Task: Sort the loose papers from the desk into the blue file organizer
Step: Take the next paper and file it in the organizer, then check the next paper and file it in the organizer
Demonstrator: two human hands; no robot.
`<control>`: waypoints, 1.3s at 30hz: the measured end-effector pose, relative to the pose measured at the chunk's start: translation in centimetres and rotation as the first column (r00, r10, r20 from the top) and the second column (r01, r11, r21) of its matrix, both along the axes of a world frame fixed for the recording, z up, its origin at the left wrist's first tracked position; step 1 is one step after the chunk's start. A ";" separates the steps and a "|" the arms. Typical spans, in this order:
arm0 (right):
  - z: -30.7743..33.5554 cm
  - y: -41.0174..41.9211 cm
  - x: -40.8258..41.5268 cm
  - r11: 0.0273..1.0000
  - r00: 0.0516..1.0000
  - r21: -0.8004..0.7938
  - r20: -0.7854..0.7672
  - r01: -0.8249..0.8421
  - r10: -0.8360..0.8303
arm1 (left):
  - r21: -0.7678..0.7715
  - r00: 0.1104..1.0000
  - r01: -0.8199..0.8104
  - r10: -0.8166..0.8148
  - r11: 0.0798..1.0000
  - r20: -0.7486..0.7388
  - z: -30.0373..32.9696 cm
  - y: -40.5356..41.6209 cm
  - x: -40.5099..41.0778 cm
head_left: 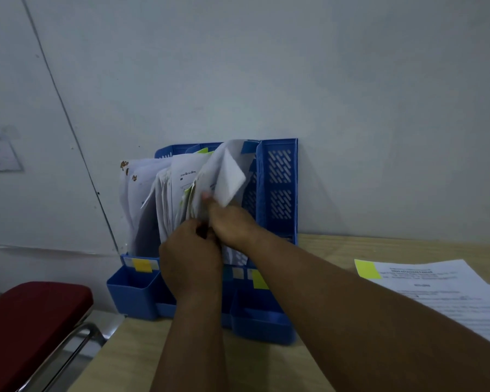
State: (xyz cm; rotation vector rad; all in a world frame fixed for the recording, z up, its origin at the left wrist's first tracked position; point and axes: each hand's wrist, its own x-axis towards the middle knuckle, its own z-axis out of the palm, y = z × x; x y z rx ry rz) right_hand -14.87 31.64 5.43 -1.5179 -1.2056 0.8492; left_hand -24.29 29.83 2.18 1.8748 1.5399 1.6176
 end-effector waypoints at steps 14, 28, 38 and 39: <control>2.2 -8.5 1.9 0.984 0.975 0.173 0.209 0.045 -0.082 | 0.327 0.990 -0.042 -0.004 0.944 0.138 2.9 -2.5 1.9; -6.3 -28.5 12.1 0.833 0.718 0.086 0.464 0.547 -0.519 | -0.544 0.741 0.455 -0.639 0.705 -0.208 -3.6 -15.9 9.4; -9.6 -31.2 13.4 0.836 0.696 -0.038 0.574 0.548 -0.430 | -0.475 0.813 0.306 -0.486 0.825 -0.319 -7.2 -18.8 13.3; -9.7 -31.2 13.4 0.837 0.690 -0.045 0.591 0.546 -0.418 | -0.476 0.808 0.342 -0.513 0.810 -0.291 -7.4 -18.7 13.4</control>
